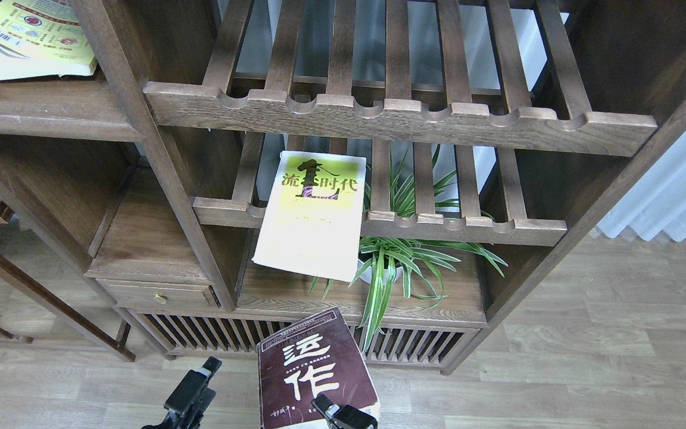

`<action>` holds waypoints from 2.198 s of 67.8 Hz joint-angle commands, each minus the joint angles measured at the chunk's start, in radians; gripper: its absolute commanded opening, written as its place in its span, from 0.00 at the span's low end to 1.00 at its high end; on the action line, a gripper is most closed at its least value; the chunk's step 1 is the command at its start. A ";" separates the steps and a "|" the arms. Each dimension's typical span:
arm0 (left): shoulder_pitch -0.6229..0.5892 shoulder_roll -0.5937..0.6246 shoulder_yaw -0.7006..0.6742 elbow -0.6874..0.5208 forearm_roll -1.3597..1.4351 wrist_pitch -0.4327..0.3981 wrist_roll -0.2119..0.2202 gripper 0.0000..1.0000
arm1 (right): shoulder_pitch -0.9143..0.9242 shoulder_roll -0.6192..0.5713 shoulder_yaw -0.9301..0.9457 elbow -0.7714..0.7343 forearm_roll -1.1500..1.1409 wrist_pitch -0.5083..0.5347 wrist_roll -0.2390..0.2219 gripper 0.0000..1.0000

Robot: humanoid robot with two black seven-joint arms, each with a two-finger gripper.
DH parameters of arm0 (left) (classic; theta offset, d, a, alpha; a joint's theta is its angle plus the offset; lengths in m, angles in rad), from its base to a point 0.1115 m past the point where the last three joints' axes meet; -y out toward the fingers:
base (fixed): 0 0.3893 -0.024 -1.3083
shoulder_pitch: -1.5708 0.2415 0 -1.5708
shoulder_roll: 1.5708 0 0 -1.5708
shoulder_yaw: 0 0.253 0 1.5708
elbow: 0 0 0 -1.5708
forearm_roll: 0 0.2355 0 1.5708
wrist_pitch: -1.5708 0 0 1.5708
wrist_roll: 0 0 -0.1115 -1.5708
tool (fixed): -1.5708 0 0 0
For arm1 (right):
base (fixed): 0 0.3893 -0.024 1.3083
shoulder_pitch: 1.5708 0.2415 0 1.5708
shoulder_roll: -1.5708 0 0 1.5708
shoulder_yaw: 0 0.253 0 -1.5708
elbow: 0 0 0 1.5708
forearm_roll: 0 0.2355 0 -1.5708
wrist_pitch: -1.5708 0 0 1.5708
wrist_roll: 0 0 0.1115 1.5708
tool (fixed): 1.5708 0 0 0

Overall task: Organize books on shelf
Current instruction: 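Bring the left gripper to the maroon book held by the right gripper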

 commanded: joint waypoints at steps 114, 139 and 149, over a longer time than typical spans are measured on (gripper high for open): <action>-0.140 -0.132 0.105 0.207 -0.038 0.000 -0.002 0.23 | -0.045 -0.016 -0.106 0.022 -0.043 0.000 -0.019 0.06; -0.140 -0.132 0.097 0.213 -0.040 0.000 -0.002 0.08 | -0.042 -0.021 -0.098 0.019 -0.043 0.000 -0.019 0.06; -0.132 -0.132 0.097 0.213 -0.038 0.000 0.000 0.08 | -0.019 -0.022 -0.081 -0.013 -0.033 0.000 -0.015 0.06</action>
